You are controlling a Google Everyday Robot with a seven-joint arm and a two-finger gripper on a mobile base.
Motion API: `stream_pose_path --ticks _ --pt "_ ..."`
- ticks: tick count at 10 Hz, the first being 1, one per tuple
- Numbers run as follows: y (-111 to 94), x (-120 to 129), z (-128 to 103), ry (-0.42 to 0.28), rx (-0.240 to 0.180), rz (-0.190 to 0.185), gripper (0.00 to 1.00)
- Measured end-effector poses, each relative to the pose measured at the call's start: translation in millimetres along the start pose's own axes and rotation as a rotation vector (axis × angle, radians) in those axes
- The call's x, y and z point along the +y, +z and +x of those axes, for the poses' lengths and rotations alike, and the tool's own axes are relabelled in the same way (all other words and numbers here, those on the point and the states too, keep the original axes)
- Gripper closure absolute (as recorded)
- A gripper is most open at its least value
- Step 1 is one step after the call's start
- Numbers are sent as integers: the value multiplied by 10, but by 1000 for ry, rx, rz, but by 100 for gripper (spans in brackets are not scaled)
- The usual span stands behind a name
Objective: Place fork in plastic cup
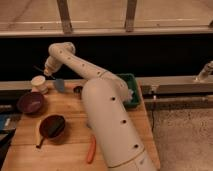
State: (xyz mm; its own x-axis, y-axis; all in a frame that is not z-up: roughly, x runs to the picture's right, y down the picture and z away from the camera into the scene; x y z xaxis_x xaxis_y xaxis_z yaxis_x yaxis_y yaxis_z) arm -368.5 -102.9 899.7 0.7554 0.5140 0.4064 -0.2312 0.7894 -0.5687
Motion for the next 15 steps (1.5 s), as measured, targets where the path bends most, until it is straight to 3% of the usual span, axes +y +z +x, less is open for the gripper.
stream_pose_path --ticks 9,11,13,15 --pt "418 30 174 79 -27 -88 100" --pt "451 5 228 88 -55 -91 100" --pt "413 -72 340 94 -128 -76 100" --pt "365 -104 374 92 -140 -57 100"
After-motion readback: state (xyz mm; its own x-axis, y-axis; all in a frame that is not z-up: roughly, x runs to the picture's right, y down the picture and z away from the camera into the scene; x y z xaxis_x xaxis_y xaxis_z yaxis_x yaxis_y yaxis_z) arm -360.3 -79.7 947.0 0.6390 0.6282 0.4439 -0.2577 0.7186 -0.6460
